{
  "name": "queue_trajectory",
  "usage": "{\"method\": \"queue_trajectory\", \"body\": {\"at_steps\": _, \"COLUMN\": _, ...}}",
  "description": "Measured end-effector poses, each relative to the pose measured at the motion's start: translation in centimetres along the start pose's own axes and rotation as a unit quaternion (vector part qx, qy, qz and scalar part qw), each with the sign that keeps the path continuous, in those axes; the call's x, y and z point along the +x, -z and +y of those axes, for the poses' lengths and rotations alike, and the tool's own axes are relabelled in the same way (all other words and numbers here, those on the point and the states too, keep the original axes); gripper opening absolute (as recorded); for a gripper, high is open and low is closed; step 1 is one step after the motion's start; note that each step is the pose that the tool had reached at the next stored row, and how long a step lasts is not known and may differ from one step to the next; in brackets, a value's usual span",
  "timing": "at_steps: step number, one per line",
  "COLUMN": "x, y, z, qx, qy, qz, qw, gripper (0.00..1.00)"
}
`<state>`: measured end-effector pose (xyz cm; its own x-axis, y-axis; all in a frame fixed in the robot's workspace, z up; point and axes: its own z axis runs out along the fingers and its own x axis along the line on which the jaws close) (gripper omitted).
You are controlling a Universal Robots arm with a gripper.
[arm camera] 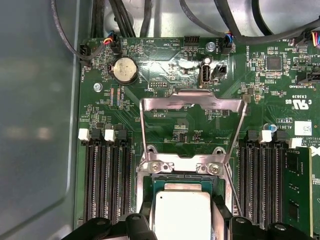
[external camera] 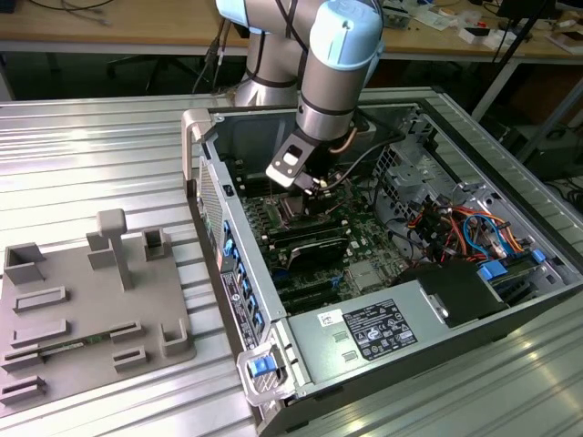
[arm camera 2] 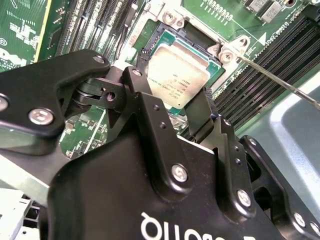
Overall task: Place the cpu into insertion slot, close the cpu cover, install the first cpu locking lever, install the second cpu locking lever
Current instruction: 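Place the cpu into insertion slot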
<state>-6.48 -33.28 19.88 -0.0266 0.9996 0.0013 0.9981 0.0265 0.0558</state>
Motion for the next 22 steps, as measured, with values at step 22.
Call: {"method": "queue_trajectory", "body": {"at_steps": 22, "x": 0.0, "y": -0.42, "z": 0.01, "qx": -0.0001, "qy": -0.001, "qz": 0.0001, "qw": 1.0, "gripper": 0.55}}
